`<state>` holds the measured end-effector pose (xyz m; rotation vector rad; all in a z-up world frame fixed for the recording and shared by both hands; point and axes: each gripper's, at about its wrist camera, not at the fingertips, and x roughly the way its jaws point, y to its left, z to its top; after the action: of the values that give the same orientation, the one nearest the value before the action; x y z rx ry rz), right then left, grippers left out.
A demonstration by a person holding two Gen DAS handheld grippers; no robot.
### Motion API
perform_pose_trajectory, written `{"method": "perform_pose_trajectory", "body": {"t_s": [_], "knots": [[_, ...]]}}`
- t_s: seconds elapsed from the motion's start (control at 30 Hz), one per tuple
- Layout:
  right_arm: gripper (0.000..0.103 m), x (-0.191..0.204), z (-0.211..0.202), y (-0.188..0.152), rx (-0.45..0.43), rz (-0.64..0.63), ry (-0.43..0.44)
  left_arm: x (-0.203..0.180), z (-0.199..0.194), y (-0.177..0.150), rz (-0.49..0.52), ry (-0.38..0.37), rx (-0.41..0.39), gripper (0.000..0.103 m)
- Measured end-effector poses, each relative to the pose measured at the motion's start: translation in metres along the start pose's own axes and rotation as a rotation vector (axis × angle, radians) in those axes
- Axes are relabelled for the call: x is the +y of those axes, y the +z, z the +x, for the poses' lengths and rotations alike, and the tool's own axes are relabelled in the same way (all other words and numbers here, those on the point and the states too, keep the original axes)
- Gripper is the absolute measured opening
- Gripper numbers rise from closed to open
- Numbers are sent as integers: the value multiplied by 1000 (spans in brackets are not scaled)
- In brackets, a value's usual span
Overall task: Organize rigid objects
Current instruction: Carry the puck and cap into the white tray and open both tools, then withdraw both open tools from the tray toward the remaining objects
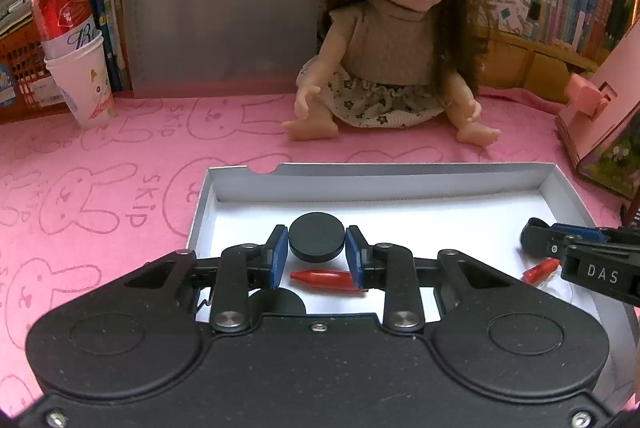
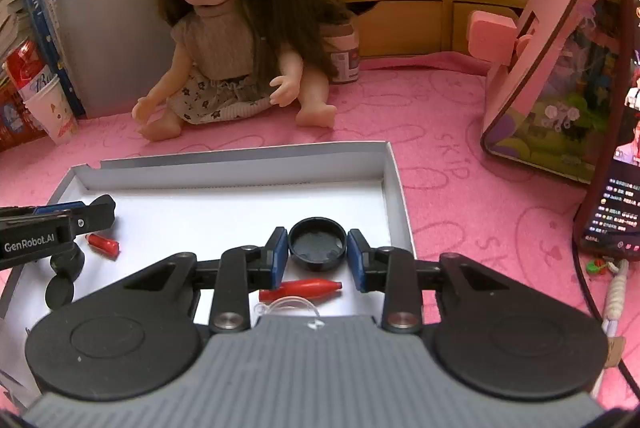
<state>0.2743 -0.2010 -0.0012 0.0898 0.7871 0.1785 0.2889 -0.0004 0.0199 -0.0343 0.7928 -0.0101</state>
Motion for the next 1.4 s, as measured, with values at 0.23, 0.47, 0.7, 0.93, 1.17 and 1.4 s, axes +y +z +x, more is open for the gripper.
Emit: {"method": "perform_pose_trajectory", "body": {"t_s": [0.23,0.47,0.7,0.93,1.17,1.4], "knots": [[60,3,-7,-1,-27,0,15,-3,-5,-2,21,0,-4,42],[73,14,-36,-13,-85,-98,30,-3,-31,-10,34,-48,-21,53],[84,14,-77,-31,-145,-147,86,-4,-79,-31,94,-119,-72,60],[89,15,-124,-67,-240,-269,95,-12,-129,-70,199,-186,-71,64],[90,17,-153,-99,-262,-318,112,-19,-159,-110,232,-261,-38,65],[91,15,-160,-125,-234,-312,126,-22,-173,-146,251,-329,18,65]]}}
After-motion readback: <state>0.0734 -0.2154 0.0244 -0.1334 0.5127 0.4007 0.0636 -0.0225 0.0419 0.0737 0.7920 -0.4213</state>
